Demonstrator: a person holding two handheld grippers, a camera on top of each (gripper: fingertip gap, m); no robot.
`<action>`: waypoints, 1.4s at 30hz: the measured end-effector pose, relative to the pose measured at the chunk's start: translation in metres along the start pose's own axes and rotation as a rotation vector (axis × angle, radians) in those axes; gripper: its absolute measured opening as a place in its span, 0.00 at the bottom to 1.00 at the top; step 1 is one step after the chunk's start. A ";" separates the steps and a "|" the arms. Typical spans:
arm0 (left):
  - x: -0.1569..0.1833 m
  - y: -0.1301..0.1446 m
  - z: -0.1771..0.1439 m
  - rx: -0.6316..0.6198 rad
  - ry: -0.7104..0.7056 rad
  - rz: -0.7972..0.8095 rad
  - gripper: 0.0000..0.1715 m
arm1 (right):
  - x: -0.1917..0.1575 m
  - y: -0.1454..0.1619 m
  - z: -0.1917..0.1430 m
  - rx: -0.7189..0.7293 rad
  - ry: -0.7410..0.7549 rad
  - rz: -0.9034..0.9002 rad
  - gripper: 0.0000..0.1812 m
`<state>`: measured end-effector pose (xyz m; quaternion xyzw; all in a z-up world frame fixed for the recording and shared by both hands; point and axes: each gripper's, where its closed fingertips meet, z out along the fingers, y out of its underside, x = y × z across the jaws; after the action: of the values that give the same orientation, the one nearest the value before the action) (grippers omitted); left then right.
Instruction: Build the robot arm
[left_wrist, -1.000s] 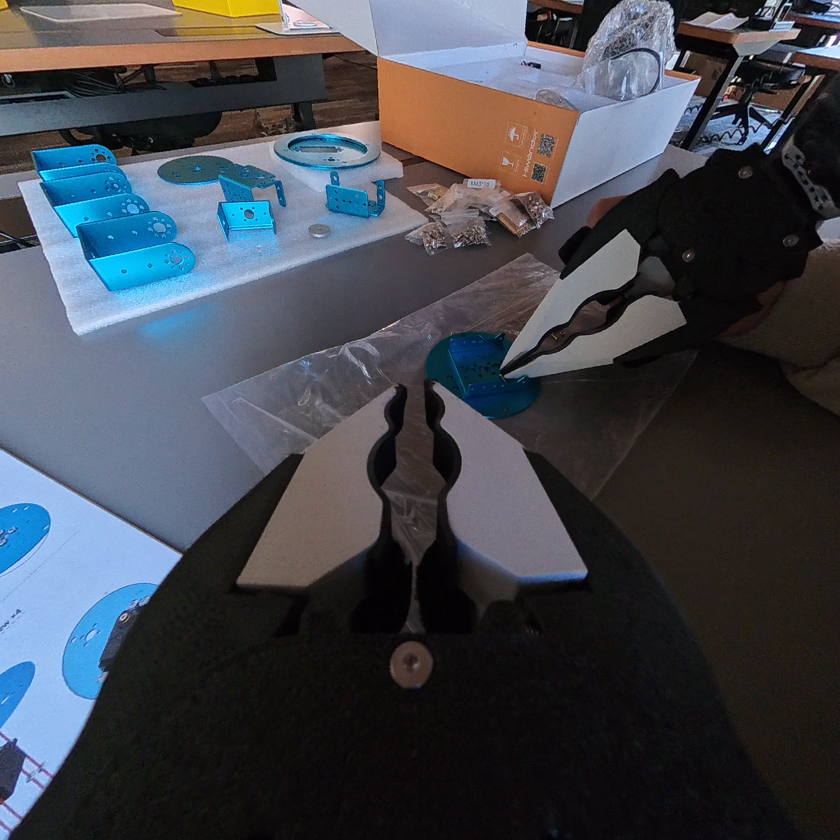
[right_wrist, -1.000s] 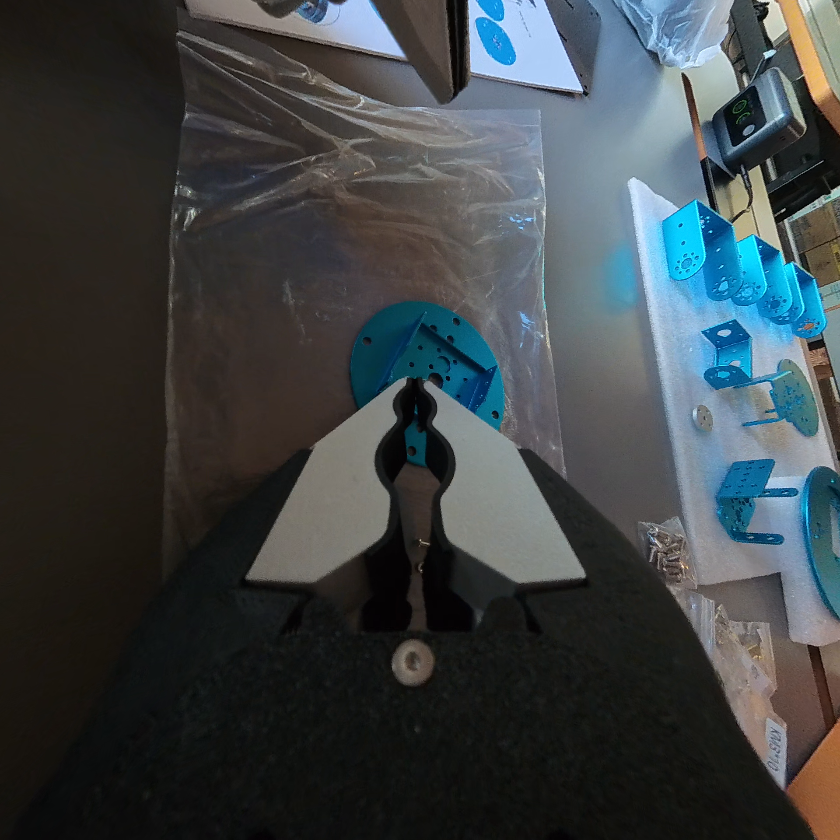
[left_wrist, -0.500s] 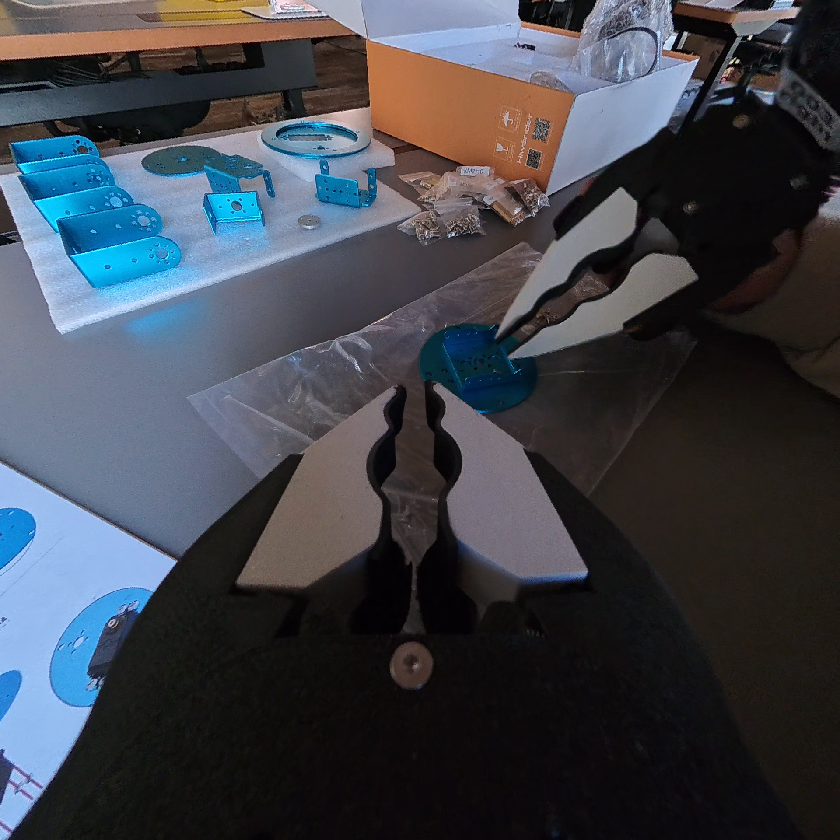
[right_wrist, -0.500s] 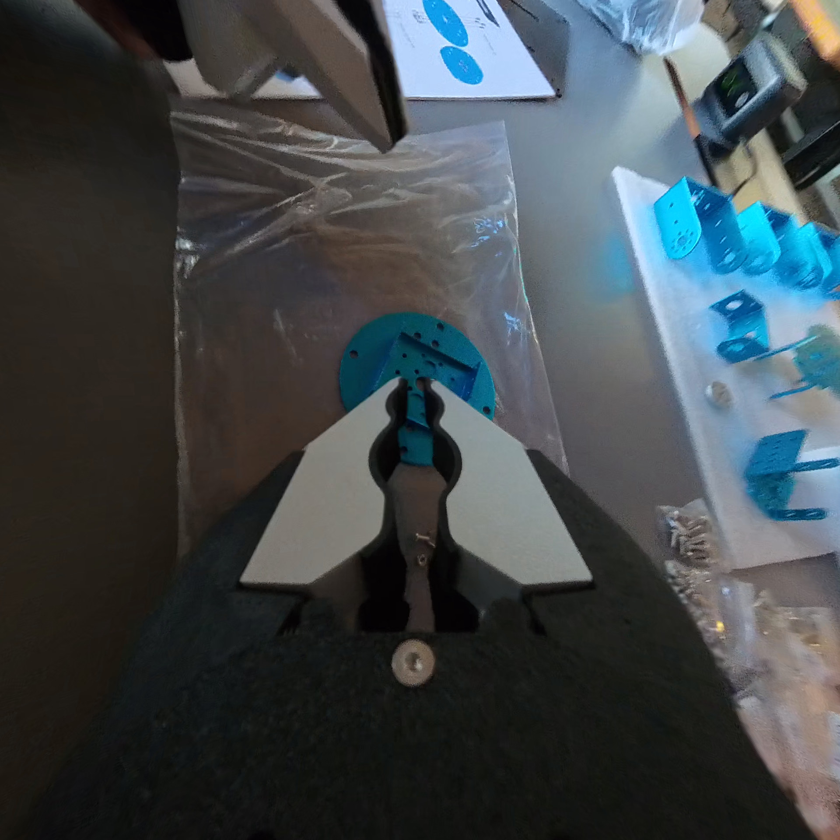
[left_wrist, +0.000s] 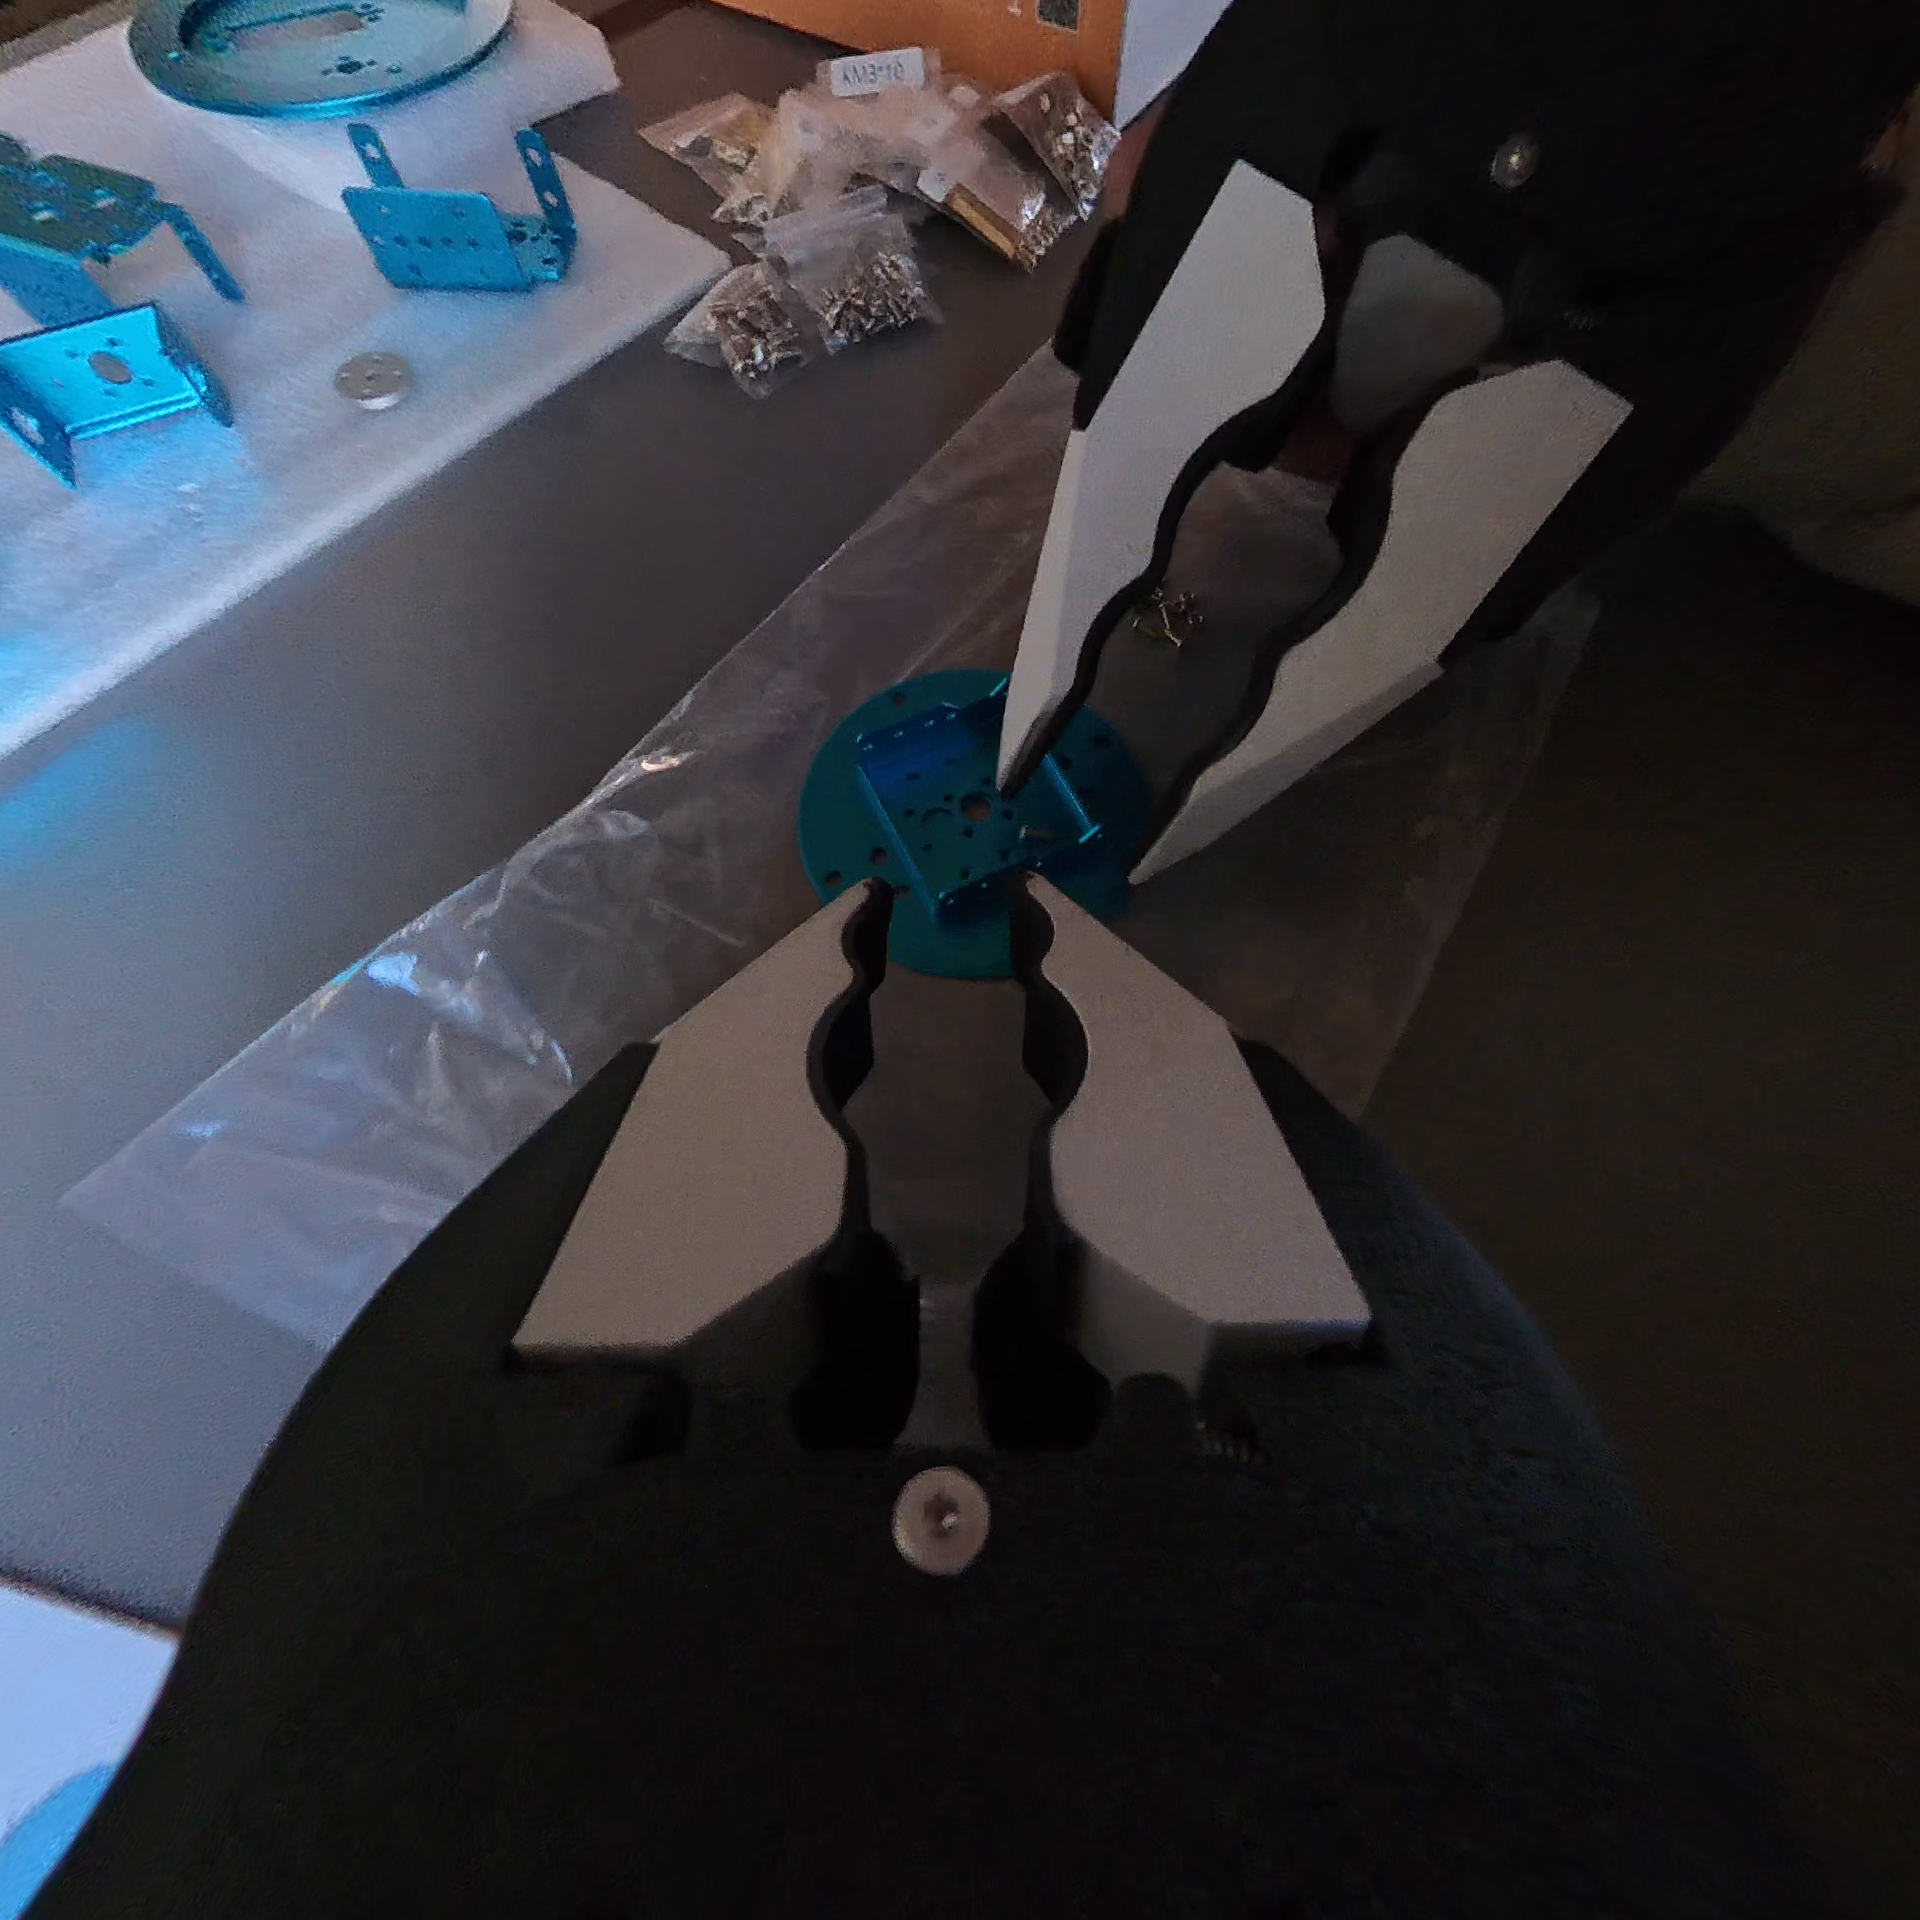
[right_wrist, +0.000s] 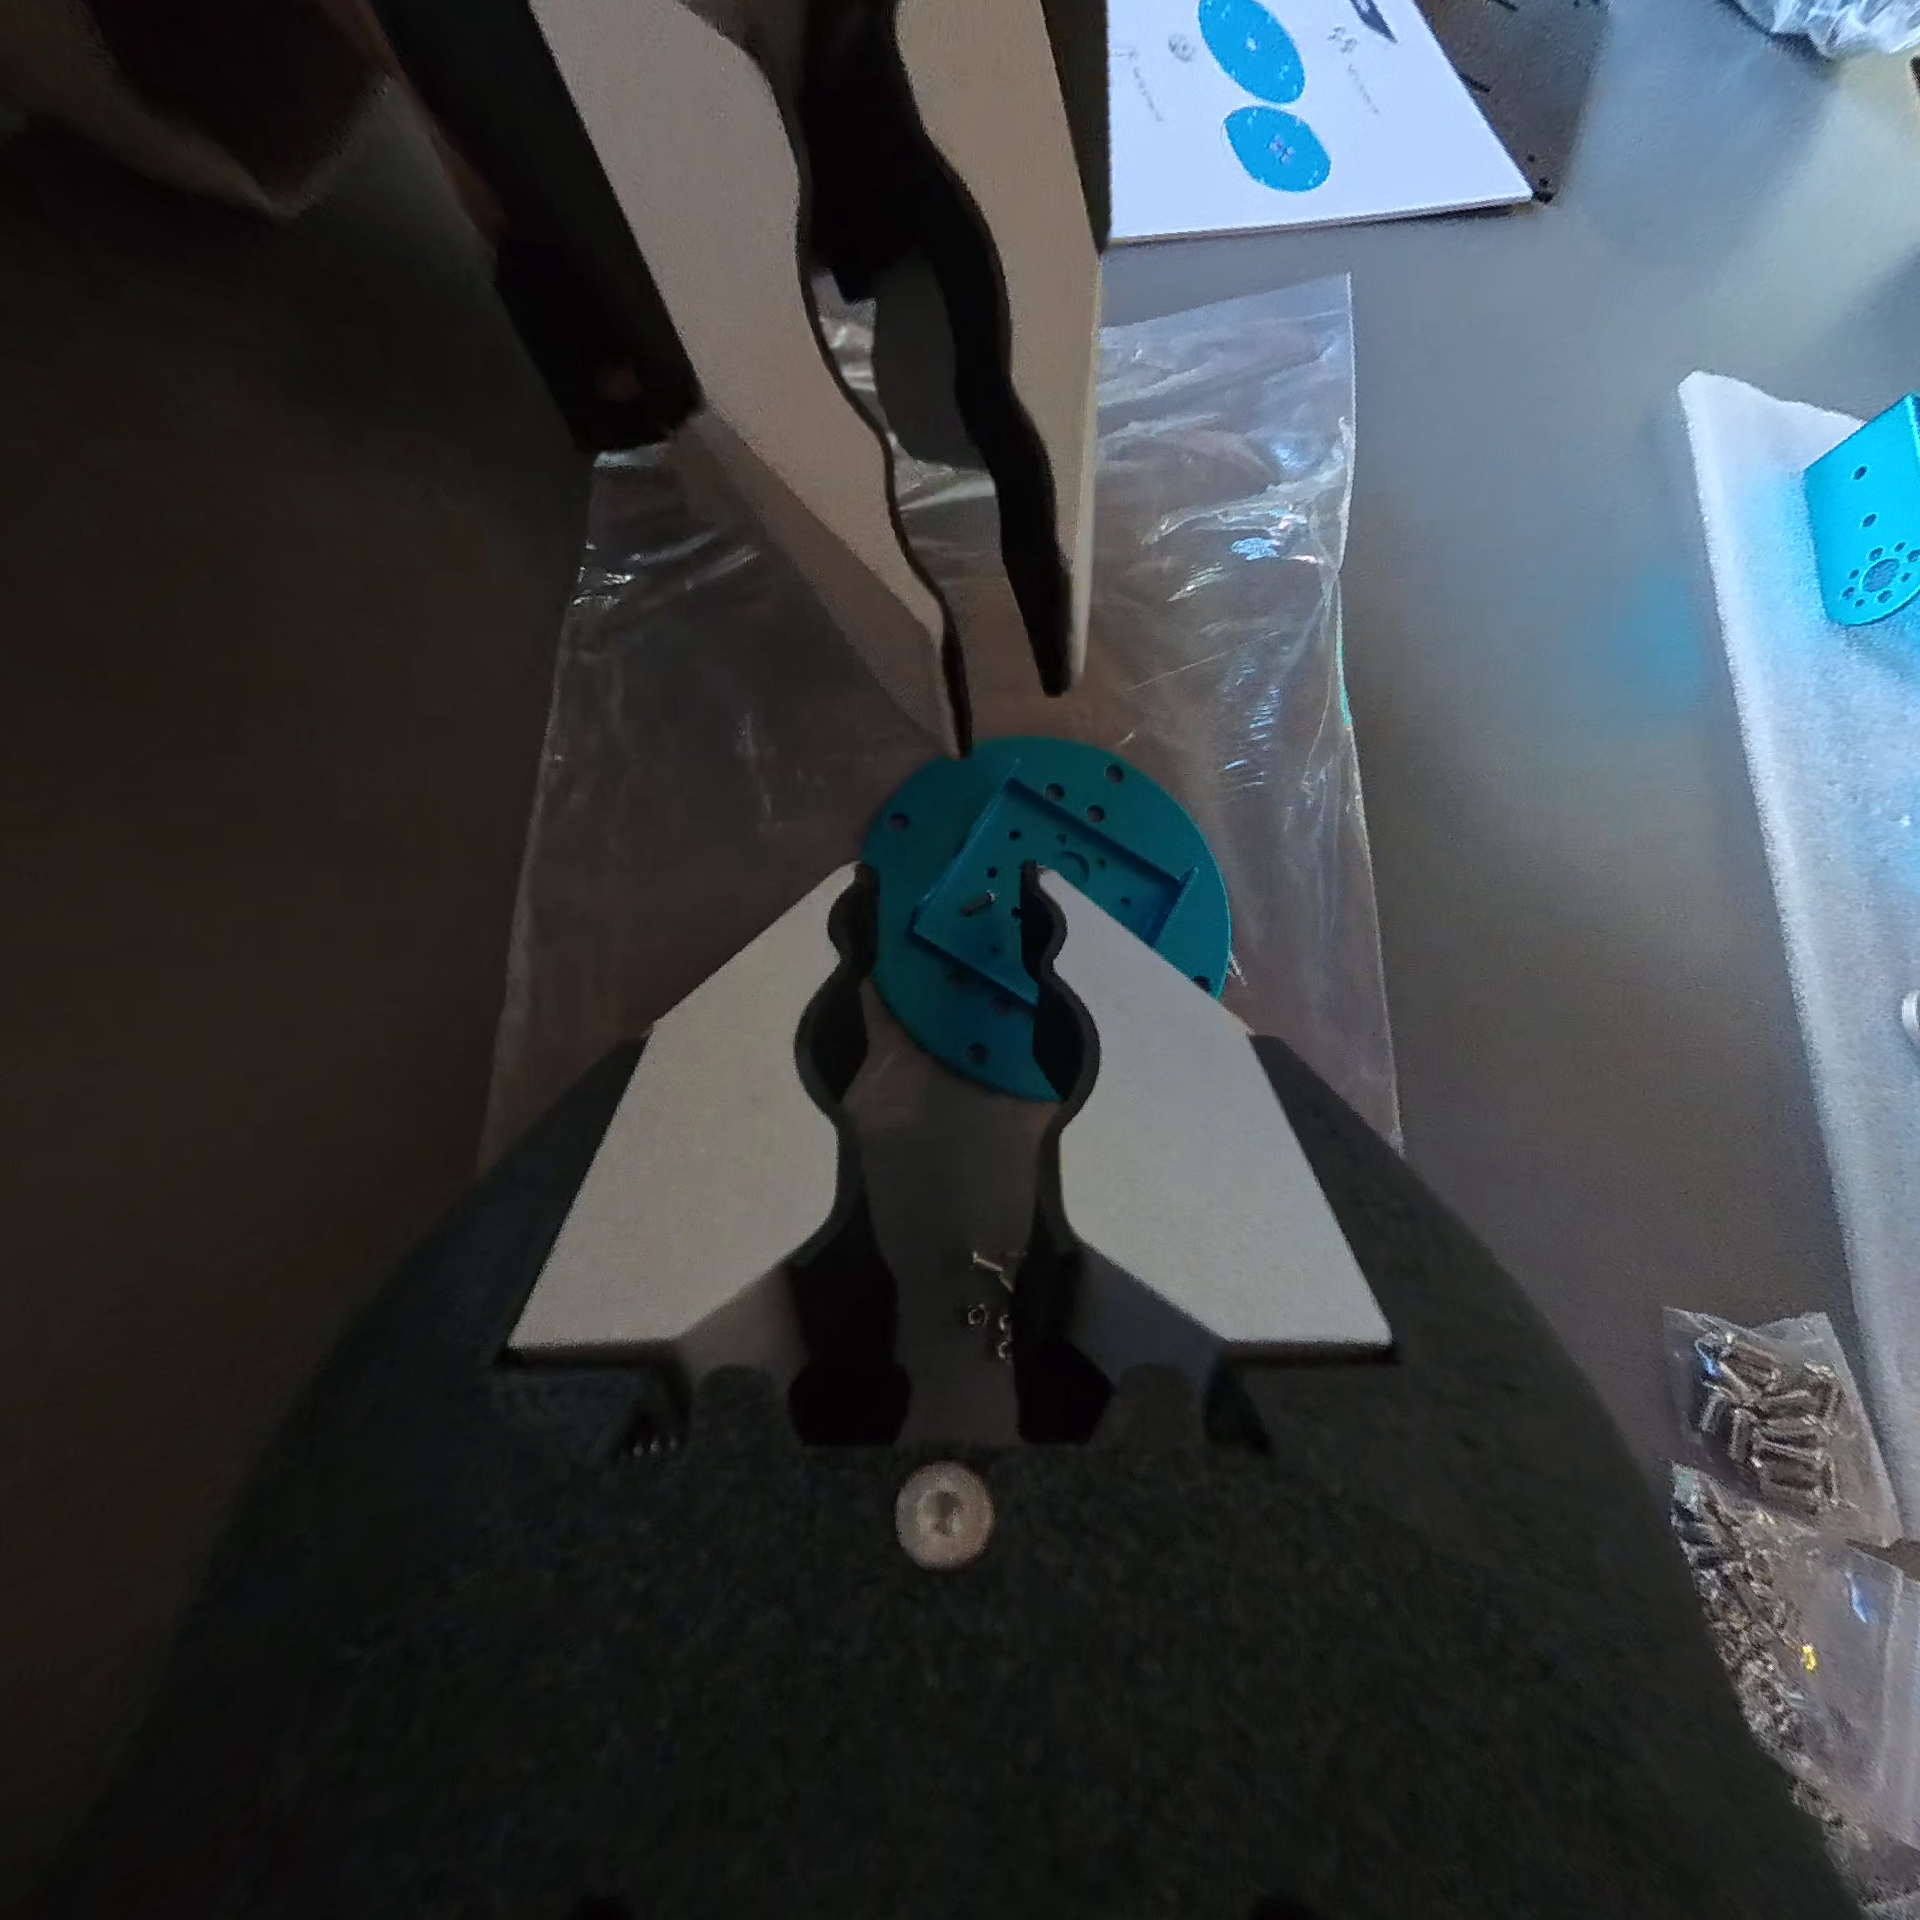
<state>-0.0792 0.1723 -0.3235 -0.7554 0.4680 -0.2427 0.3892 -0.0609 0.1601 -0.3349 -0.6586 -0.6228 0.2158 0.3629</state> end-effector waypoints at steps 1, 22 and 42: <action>0.001 -0.001 0.003 -0.004 0.011 0.020 0.13 | -0.001 0.000 0.000 0.003 0.000 -0.009 0.15; 0.011 0.008 0.021 -0.080 0.057 0.144 0.11 | -0.006 0.004 0.004 -0.008 -0.011 -0.013 0.15; 0.011 0.009 0.020 -0.080 0.069 0.131 0.08 | -0.006 0.011 0.001 -0.049 -0.034 0.001 0.12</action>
<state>-0.0641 0.1678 -0.3425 -0.7293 0.5389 -0.2237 0.3574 -0.0551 0.1551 -0.3452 -0.6638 -0.6336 0.2119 0.3360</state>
